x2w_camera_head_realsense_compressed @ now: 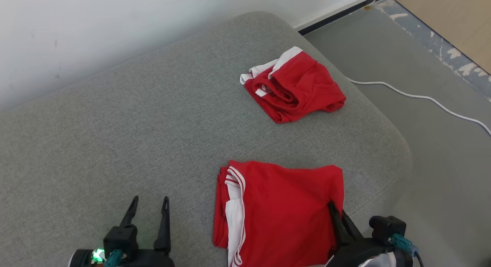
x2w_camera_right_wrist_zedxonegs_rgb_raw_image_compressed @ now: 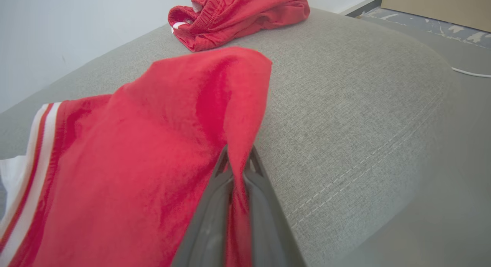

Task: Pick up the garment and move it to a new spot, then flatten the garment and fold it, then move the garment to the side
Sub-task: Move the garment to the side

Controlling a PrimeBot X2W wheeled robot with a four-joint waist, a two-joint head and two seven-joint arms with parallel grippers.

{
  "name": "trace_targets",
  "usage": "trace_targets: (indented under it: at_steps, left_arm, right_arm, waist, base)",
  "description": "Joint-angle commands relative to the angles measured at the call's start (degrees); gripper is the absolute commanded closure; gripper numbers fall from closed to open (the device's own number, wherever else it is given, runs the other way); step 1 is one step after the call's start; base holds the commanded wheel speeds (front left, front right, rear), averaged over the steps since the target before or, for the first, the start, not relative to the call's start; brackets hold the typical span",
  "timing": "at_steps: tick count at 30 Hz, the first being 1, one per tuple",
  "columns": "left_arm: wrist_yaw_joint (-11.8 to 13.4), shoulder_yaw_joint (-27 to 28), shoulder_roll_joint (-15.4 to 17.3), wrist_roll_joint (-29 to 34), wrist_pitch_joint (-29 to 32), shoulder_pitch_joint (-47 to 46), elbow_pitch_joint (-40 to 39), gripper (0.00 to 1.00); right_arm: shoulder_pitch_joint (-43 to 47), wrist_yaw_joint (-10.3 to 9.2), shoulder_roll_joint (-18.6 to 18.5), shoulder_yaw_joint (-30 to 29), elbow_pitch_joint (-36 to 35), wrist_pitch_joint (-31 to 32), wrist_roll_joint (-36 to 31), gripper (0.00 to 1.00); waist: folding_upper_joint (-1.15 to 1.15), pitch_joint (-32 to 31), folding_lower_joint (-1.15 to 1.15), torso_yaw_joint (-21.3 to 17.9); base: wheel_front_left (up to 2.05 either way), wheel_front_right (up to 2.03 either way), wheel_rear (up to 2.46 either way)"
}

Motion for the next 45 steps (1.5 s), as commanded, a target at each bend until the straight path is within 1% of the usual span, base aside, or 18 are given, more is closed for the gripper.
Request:
trace_targets:
  at_steps: [1, 6, 8, 13, 18, 24, 26, 32, 36, 37, 41, 45]
  left_arm:
    - [0.0, 0.5, 0.2, 0.7, -0.2, 0.4, -0.3, 0.0]
    - [0.3, 1.5, 0.1, 0.8, -0.2, 1.9, -1.6, 0.0]
    - [0.4, 1.8, 0.2, 0.9, -0.2, 2.2, -2.1, 0.0]
    - [0.8, 2.6, 0.4, 2.1, -0.2, 2.7, -3.9, 0.0]
    - [1.0, 3.7, 0.7, 2.9, -0.2, 3.5, -5.7, 0.0]
    - [0.7, 3.1, 1.3, 4.4, -0.2, 1.3, -7.8, 0.0]
    - [0.6, 2.7, 1.4, 4.7, -0.2, 0.7, -8.3, 0.0]
    - [0.8, 1.5, 1.8, 5.4, -0.2, -1.6, -9.2, 0.0]
    - [0.8, 0.5, 2.1, 5.9, -0.2, -2.9, -9.5, 0.0]
    - [0.8, 0.5, 2.1, 5.9, -0.2, -2.9, -9.5, 0.0]
    - [1.2, -0.1, 2.5, 6.1, -0.2, -4.0, -9.7, 0.0]
    - [1.5, -0.5, 3.1, 6.1, -0.2, -4.6, -9.6, 0.0]
  right_arm:
    - [-0.4, -0.19, 0.1, 0.3, -0.6, 0.0, 0.0, 1.0]
    - [-3.1, -0.19, 0.0, 1.3, -1.8, 0.0, -2.2, 1.0]
    - [-4.9, -0.19, -0.7, 2.3, -2.1, 0.0, -3.2, 1.0]
    - [-11.6, -0.19, -3.5, 7.7, -0.9, 0.0, -5.0, 1.0]
    - [-20.1, -0.19, -5.5, 12.8, 2.2, 0.0, -4.8, 1.0]
    - [-30.8, -0.19, -7.8, 16.0, 6.1, 0.0, -6.5, 1.0]
    - [-34.1, -0.19, -9.0, 15.8, 7.9, 0.0, -7.4, 1.0]
    - [-42.9, -0.19, -12.4, 10.8, 15.8, 0.0, -10.2, 1.0]
    - [-46.8, -0.19, -15.4, 5.5, 21.8, 0.0, -13.5, 1.0]
    - [-46.8, -0.19, -15.4, 5.5, 21.8, 0.0, -13.5, 1.0]
    - [-49.2, -0.19, -19.1, -1.8, 27.0, 0.0, -17.3, 1.0]
    - [-49.7, -0.19, -22.2, -9.3, 30.2, 0.0, -22.1, 1.0]
  waist:
    - [-0.01, 0.0, -0.01, 0.1]
    - [-0.01, 0.3, -0.01, 0.3]
    - [-0.01, 0.6, -0.01, 0.4]
    - [-0.01, 1.8, -0.01, 0.7]
    - [-0.01, 2.9, -0.01, 1.1]
    - [-0.01, 5.7, -0.01, 4.6]
    - [-0.01, 6.7, -0.01, 5.8]
    - [-0.01, 9.8, -0.01, 9.0]
    - [-0.01, 11.8, -0.01, 10.9]
    - [-0.01, 11.8, -0.01, 10.9]
    - [-0.01, 13.3, -0.01, 12.7]
    - [-0.01, 14.2, -0.01, 14.0]
  base:
    - [0.0, 0.0, 0.0]
    - [0.0, 0.0, 0.0]
    - [0.0, 0.0, 0.0]
    - [0.0, 0.0, 0.0]
    - [0.0, 0.0, 0.0]
    - [0.0, 0.0, 0.0]
    - [0.0, 0.0, 0.0]
    - [0.0, 0.0, 0.0]
    - [0.0, 0.0, 0.0]
    - [0.0, 0.0, 0.0]
    - [0.0, 0.0, 0.0]
    - [0.0, 0.0, 0.0]
